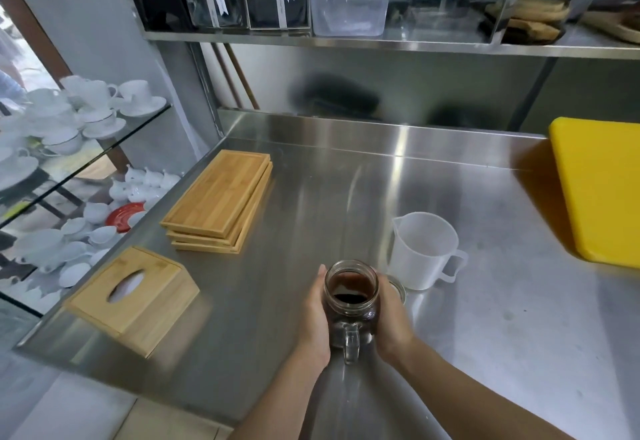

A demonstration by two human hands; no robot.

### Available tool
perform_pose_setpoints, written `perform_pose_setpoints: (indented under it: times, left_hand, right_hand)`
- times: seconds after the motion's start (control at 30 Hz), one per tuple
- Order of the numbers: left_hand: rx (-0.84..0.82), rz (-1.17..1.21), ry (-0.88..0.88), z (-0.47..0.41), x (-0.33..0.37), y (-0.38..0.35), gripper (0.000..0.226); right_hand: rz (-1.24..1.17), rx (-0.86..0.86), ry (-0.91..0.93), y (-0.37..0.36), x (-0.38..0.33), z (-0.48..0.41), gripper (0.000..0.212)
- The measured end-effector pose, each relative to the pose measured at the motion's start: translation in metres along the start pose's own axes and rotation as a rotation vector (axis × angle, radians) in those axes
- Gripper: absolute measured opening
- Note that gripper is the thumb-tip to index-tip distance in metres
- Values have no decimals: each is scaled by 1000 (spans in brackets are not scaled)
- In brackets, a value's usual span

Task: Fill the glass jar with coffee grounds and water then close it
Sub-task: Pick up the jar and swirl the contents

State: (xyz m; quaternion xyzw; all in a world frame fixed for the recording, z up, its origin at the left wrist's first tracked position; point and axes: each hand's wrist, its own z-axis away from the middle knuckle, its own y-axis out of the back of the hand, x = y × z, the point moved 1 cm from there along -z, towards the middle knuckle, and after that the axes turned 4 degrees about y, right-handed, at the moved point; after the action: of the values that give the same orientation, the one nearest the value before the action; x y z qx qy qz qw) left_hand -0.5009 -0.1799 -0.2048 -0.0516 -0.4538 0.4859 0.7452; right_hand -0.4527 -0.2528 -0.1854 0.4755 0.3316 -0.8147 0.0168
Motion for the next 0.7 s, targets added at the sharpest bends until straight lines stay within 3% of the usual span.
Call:
perform_pose_setpoints:
  times: [0.33,0.43,0.63,0.7]
  left_hand:
    - [33,-42,-83,-13,-10,22,51]
    - [4,-59,-87,-16,-9,23,50]
    - [0,-133,-143,-19,-6,26,44]
    - [17,-137,-156,-19,-5,29,40]
  right_hand:
    - [335,50,15,14,21,-12,31]
    - [508,58,121,16,16,-12,41]
    - [915,69,441,36,4,-31,16]
    - [1086,47,458,44,-3,-41,22]
